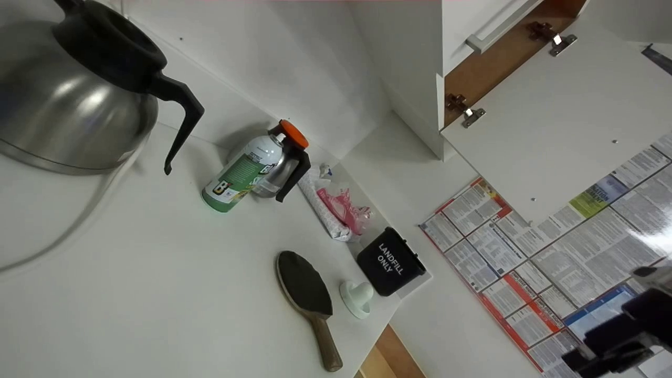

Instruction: Pick the white lid on the counter and put it in the open cupboard

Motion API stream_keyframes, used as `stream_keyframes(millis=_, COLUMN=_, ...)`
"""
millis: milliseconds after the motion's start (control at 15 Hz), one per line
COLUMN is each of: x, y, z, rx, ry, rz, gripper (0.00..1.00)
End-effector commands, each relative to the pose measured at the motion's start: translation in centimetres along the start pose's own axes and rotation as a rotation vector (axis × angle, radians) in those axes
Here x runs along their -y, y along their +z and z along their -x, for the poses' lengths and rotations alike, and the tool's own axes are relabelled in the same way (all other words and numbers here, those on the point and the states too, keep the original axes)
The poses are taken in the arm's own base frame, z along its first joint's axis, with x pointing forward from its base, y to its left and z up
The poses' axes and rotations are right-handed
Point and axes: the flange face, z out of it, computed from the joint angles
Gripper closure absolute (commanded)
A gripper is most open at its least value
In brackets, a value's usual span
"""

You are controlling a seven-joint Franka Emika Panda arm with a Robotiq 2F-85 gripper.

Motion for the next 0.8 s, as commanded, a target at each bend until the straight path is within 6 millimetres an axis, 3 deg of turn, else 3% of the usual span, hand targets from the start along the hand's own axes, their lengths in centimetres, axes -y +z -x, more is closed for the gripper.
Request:
stream_keyframes(millis=0, x=2.9, y=0.6, z=-7.7, rx=-0.029, ry=0.094, rz=-0.056, gripper=0.0)
stream_keyframes(millis=200, x=5.2, y=3.1, z=-13.3, rx=-0.076, ry=0.202, rz=-0.057, gripper=0.0)
stream_keyframes(millis=333, x=6.7, y=6.4, z=-16.4, rx=-0.084, ry=0.267, rz=-0.038, gripper=0.0)
stream_keyframes(millis=533, x=8.4, y=11.3, z=-18.9, rx=-0.056, ry=0.336, rz=-0.007, gripper=0.0)
stream_keyframes(millis=733, x=8.5, y=15.4, z=-20.4, rx=-0.022, ry=0.409, rz=0.043, gripper=0.0)
